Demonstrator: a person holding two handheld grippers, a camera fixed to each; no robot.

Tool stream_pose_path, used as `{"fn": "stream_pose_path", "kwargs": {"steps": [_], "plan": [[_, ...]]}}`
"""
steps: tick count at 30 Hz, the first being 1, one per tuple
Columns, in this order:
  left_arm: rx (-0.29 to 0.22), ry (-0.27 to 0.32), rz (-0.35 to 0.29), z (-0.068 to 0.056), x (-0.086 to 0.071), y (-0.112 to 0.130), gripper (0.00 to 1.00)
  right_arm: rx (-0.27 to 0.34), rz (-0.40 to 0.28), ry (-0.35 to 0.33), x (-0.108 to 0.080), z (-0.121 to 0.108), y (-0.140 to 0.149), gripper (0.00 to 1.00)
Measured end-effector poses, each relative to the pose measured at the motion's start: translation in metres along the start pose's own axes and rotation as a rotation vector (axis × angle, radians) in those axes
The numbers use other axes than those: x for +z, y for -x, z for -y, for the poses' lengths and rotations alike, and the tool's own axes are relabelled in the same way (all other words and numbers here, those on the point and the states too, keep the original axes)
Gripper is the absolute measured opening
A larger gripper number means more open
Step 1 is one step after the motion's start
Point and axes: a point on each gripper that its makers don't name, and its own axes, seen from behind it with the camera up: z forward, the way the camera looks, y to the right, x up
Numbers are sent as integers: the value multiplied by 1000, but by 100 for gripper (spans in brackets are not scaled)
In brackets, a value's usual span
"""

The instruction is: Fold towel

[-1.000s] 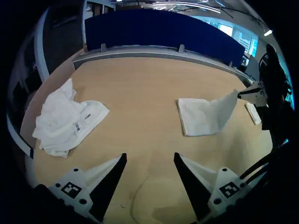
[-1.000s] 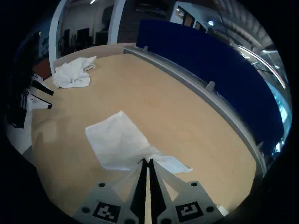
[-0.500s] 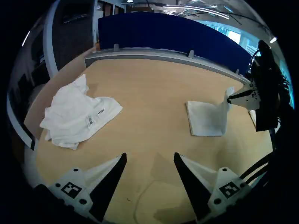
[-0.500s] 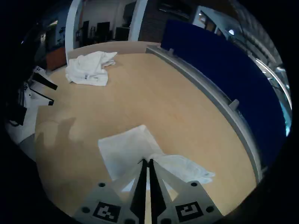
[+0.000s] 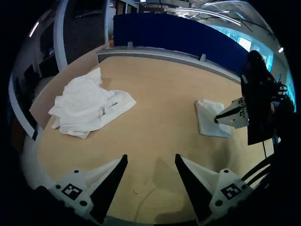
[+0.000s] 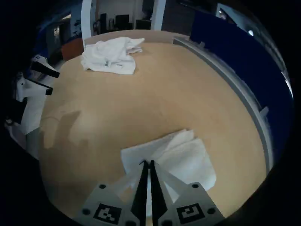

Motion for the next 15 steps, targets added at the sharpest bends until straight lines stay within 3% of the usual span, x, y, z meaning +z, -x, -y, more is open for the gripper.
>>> {"fn": "stream_pose_path", "kwargs": {"steps": [8, 10, 15], "plan": [[-6, 0, 0, 1, 0, 2, 93, 25, 8, -7, 8, 3, 4, 8], [-2, 1, 0, 0, 1, 2, 93, 30, 5, -5, 6, 2, 4, 13], [8, 4, -1, -2, 2, 1, 93, 42, -3, 1, -1, 0, 3, 41]]}}
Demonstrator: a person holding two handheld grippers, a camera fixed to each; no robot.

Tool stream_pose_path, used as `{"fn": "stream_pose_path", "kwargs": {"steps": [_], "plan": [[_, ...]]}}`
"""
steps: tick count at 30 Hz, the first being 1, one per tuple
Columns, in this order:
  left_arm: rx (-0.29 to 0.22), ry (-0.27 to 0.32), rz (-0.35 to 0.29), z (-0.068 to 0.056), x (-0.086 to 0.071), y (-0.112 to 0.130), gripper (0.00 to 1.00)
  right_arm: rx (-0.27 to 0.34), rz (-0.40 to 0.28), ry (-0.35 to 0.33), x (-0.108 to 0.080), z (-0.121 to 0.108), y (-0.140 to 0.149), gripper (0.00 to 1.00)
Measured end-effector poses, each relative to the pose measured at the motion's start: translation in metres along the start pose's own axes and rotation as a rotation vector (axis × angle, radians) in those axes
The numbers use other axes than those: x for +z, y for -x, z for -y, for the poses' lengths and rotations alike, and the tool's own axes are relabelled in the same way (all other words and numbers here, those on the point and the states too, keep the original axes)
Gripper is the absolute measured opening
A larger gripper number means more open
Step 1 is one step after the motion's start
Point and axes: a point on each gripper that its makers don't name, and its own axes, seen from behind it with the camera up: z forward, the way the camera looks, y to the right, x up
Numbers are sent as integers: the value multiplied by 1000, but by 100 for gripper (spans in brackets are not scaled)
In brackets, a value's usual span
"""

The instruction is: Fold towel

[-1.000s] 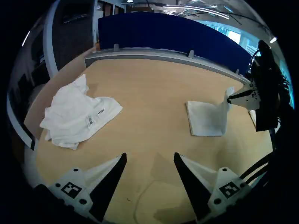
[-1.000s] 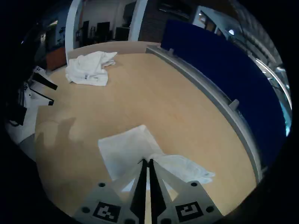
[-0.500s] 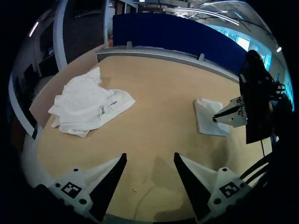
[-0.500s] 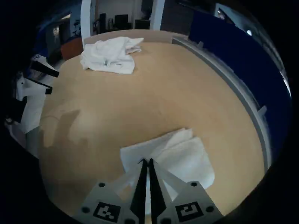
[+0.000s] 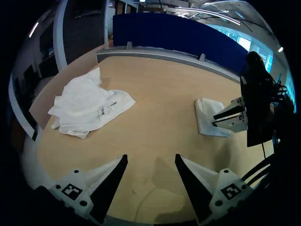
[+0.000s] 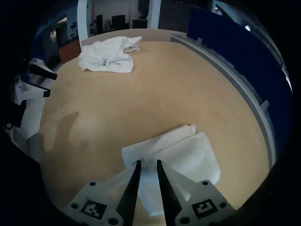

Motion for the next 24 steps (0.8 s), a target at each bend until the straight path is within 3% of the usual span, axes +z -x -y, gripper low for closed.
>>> {"fn": "stream_pose_path", "kwargs": {"steps": [3, 5, 9, 24], "plan": [[3, 2, -1, -2, 0, -1, 94, 7, -9, 7, -4, -1, -1, 63], [5, 3, -2, -3, 0, -1, 93, 13, -13, 11, -6, -1, 0, 68], [7, 4, -5, -4, -1, -3, 93, 32, -19, 22, -9, -2, 3, 73], [6, 4, -7, -5, -1, -2, 93, 107, 11, 63, -25, -1, 44, 73]]}}
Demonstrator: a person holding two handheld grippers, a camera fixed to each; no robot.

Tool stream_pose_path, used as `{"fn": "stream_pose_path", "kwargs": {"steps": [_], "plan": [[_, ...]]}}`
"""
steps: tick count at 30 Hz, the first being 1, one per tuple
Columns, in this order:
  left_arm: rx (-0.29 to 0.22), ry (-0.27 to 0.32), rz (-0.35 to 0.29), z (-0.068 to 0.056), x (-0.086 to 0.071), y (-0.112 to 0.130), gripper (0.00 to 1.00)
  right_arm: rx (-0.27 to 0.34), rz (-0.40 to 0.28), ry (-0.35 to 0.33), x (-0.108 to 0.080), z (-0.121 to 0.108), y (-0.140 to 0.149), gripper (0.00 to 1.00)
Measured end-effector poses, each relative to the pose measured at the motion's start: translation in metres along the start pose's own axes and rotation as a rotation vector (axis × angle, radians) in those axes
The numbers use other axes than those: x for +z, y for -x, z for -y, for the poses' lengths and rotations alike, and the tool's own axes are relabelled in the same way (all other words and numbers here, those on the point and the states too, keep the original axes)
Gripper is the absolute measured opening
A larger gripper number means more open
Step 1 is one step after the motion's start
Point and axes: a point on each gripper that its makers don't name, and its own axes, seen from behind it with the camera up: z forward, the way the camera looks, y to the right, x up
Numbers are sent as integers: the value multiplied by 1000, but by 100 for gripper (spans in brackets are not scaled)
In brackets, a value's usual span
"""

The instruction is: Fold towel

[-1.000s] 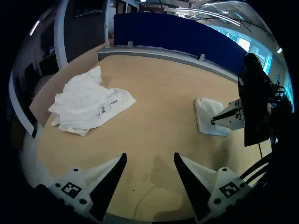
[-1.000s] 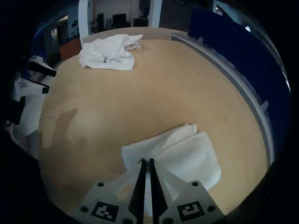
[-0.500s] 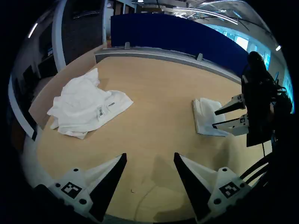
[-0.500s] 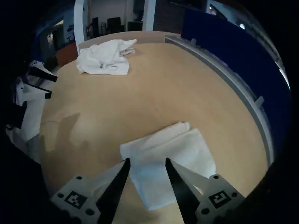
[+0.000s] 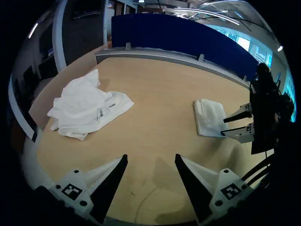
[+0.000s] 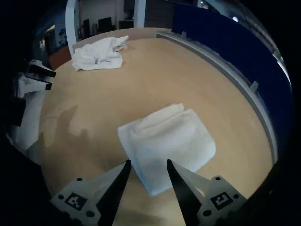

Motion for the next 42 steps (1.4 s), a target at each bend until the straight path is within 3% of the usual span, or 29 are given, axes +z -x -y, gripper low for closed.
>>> {"fn": "stream_pose_path", "kwargs": {"steps": [11, 25, 33, 42], "plan": [[7, 6, -3, -3, 0, -4, 93, 61, 33, 44, -14, -10, 36, 73], [16, 11, 1, -9, 3, -1, 93, 104, 47, 42, -10, -11, 51, 65], [12, 9, 4, -8, 4, 0, 93, 124, 53, 35, -7, -8, 56, 53], [15, 8, 7, -8, 4, 1, 94, 143, 54, 32, -3, -7, 56, 28]]}}
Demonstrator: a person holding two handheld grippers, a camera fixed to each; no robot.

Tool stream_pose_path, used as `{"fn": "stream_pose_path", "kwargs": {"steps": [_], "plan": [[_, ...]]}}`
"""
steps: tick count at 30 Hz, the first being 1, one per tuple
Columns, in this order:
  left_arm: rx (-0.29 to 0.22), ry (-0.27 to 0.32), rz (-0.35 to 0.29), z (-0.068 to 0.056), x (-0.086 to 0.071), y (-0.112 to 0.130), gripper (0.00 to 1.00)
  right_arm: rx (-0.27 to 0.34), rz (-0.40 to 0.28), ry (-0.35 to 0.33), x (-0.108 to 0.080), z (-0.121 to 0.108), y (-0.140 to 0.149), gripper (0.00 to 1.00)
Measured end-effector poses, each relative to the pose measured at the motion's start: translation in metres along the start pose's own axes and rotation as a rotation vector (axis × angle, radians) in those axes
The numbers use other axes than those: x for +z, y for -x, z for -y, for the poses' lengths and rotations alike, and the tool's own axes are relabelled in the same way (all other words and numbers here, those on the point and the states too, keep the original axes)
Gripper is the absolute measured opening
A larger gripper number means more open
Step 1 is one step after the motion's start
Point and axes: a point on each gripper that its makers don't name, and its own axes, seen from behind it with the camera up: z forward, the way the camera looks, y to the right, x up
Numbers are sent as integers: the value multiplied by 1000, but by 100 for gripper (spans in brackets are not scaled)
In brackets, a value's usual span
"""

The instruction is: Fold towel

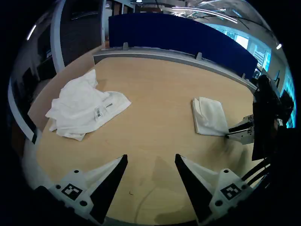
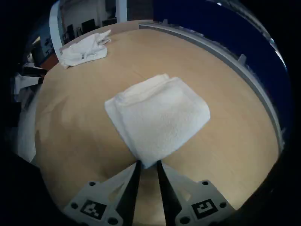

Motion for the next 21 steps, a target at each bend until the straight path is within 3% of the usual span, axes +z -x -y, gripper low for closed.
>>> {"fn": "stream_pose_path", "kwargs": {"steps": [9, 21], "plan": [[7, 2, 2, 0, 2, 1, 93, 11, -2, -11, 0, 3, 0, 5], [28, 19, -10, -7, 3, -11, 94, -5, -57, 34, -20, -9, -25, 3]]}}
